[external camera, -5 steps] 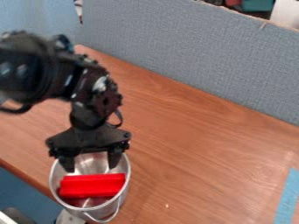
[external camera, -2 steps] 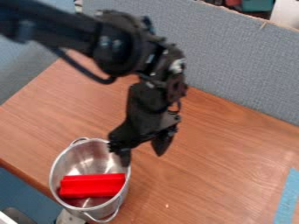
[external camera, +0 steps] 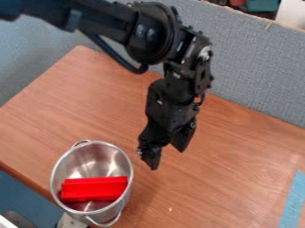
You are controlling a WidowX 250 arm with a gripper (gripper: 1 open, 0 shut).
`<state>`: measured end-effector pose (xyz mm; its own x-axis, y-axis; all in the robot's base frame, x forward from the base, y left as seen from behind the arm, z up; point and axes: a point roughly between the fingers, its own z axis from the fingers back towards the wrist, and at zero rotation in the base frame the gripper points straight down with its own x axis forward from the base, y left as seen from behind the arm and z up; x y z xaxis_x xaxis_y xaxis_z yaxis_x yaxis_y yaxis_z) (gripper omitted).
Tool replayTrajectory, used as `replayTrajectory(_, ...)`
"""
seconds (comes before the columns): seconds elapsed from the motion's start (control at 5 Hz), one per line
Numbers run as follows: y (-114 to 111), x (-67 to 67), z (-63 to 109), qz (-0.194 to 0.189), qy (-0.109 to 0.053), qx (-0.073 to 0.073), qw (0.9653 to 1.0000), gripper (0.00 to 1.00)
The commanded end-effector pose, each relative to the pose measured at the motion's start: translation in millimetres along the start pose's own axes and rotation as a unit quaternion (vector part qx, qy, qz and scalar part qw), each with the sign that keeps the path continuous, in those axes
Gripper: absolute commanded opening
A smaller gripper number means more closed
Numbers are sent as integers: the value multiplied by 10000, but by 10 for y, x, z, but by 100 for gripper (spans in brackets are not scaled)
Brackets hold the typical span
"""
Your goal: Put the red object in the metal pot
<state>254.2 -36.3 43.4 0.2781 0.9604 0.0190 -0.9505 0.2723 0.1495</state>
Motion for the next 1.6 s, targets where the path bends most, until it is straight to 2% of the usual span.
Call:
replayTrajectory(0.0, -218, -367, 307, 274, -20, -229, 9994, 100)
replayTrajectory(0.2, -278, -590, 485, 1169, 74, -259, 9928, 100)
replayTrajectory(0.4, -160, -99, 594, 956, -15, -207, 9952, 100)
replayTrajectory(0.6, 30, 382, 807, 918, 6, -282, 9954, 100)
replayTrajectory(0.8, 221, 461, 458, 410, -96, -369, 9984, 100)
replayTrajectory(1.0, 267, 373, 98, -331, -107, -340, 9988, 100)
replayTrajectory(1.2, 475, 159, 283, -714, -14, -458, 9964, 0)
replayTrajectory(1.4, 678, -79, 416, -813, 19, -480, 9955, 100)
